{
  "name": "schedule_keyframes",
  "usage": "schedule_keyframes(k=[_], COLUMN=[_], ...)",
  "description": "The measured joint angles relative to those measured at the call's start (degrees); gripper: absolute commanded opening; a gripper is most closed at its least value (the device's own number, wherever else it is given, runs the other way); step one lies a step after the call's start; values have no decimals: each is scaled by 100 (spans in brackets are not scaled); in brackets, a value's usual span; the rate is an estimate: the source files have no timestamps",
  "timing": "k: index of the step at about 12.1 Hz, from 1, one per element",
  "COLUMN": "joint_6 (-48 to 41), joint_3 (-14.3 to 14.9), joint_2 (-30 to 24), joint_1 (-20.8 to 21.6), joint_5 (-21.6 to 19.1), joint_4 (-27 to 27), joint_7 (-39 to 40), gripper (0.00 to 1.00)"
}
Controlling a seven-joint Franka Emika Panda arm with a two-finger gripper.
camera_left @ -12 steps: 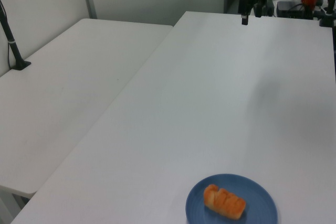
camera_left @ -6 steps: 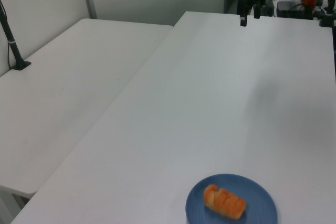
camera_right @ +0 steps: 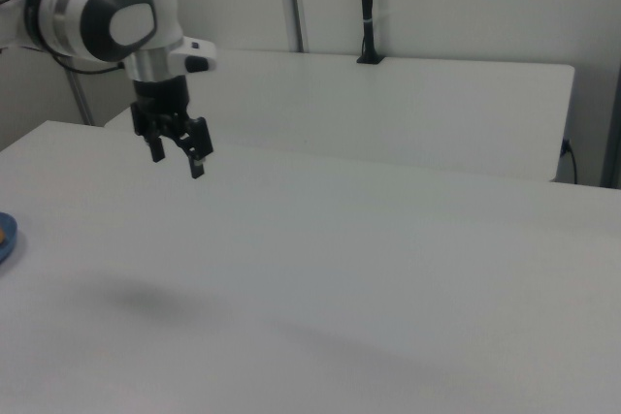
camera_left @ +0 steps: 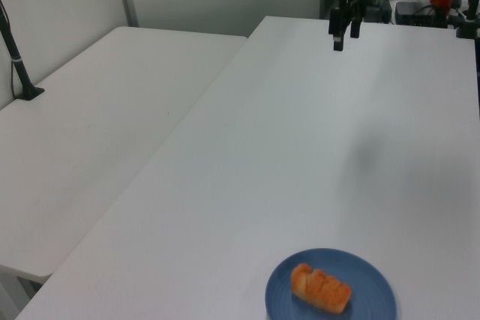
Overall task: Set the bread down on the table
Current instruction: 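Move the open gripper across the table toward the blue plate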
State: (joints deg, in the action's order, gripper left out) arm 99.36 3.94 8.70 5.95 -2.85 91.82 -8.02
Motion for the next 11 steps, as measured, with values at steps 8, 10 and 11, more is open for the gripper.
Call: schedule_keyframes(k=[8,10,11], joint_6=[586,1004,1164], joint_3=[-56,-58,-57], joint_2=[319,649,786], joint_1=[2380,3020,3214], joint_5=[-702,-694,-694], joint_4=[-114,-129,-155], joint_7=[-1842,-2433,-2689], gripper=[100,100,100])
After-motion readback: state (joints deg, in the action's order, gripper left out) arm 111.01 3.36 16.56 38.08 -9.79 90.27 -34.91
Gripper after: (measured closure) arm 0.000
